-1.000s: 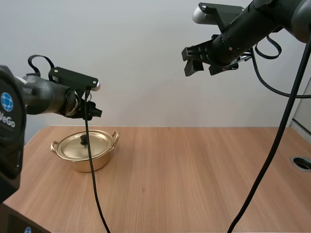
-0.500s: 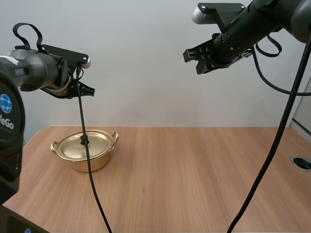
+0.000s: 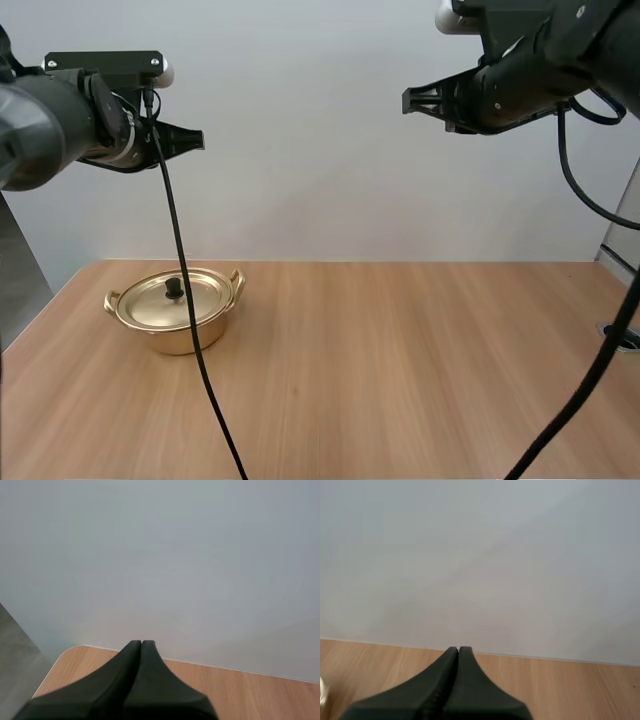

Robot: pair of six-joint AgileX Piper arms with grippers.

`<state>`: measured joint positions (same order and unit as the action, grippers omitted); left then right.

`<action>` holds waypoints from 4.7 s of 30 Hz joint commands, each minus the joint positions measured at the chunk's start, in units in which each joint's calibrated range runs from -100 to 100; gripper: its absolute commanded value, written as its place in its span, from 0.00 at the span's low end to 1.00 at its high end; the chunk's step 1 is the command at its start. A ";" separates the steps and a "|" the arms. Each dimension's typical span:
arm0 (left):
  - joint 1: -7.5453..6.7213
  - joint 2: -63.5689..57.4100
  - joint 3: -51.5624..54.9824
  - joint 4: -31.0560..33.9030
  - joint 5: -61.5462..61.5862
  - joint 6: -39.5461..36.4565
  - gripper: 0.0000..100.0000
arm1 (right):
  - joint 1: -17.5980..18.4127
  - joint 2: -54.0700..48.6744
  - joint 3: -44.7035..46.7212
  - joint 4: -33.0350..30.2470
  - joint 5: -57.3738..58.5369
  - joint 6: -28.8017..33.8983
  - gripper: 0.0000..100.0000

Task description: Open the pot, put the car inside, and close it

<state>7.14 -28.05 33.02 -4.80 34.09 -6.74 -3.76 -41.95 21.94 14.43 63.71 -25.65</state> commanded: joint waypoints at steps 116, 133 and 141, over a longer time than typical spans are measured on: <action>-6.06 -71.95 66.98 4.80 -4.88 -9.30 0.00 | 2.05 -58.05 78.06 -2.21 -31.94 2.26 0.00; -6.06 -71.95 66.98 4.80 -4.88 -9.30 0.00 | 3.26 -58.05 78.06 -3.65 -31.77 2.26 0.00; -6.06 -71.95 66.98 4.80 -4.88 -9.30 0.00 | 3.26 -58.05 78.06 -3.92 -31.77 2.17 0.00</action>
<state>1.07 -100.00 100.00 0.00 29.27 -16.08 -0.50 -100.00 100.00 10.68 31.92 -23.40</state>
